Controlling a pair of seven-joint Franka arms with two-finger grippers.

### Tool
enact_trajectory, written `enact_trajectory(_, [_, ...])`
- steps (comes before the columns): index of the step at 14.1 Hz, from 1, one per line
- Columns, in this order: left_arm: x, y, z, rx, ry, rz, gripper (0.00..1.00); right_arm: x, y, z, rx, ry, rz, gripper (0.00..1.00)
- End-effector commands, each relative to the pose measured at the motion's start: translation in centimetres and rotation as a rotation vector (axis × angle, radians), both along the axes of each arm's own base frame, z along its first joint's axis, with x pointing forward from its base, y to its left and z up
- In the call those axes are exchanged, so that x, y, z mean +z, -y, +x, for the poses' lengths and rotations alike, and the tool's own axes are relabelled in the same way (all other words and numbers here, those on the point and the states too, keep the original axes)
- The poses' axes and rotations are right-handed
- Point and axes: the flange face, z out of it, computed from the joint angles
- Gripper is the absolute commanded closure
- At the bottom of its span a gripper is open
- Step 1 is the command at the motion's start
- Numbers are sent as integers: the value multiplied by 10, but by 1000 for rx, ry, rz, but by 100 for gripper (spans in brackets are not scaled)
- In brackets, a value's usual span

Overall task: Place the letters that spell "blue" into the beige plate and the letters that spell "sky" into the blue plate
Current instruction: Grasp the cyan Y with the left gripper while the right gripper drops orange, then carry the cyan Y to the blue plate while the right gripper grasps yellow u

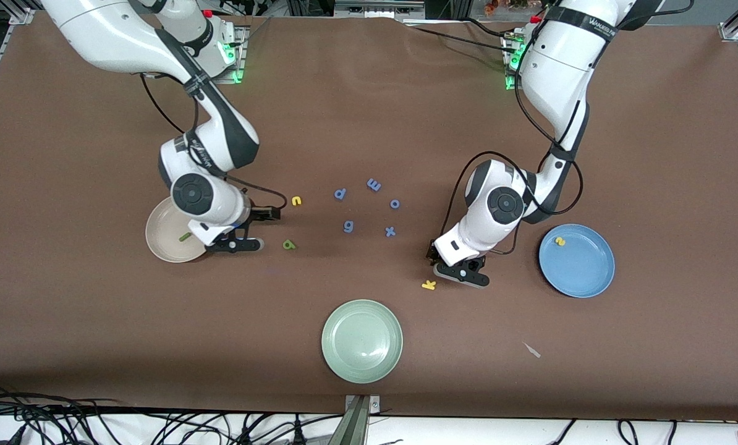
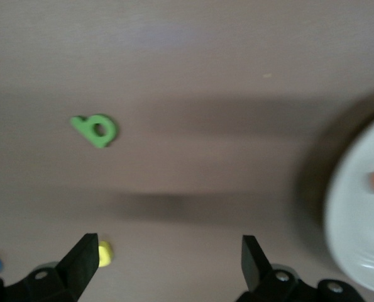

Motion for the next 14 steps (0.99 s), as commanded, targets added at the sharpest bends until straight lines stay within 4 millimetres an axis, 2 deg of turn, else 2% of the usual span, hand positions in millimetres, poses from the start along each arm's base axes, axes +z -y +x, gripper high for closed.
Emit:
enact_trajectory(1, [-5, -1, 0, 2, -4, -1, 34, 2, -31, -33, 1, 50, 1, 0])
enact_trajectory(3, [-6, -2, 0, 3, -4, -1, 46, -8, -45, -51, 16, 79, 15, 0])
enact_trajectory(5, [-7, -2, -1, 1, -4, 1, 52, -20, -56, -68, 22, 97, 31, 0])
enact_trajectory(7, [-8, -2, -1, -3, -5, 3, 66, -26, -60, -77, 40, 85, 22, 1])
enact_trajectory(9, [-7, -2, -1, -3, -4, 2, 81, -36, -62, -85, 83, 86, 3, 10])
enact_trajectory(11, [-5, -3, 1, -1, -2, 1, 85, -43, -62, -87, 92, 80, -3, 13])
enact_trajectory(13, [8, -6, 4, 4, 7, -4, 85, -44, -64, -88, 97, 79, -2, 17])
enact_trajectory(14, [17, -15, 8, 16, 9, -5, 85, -44, -66, -89, 99, 83, 3, 19])
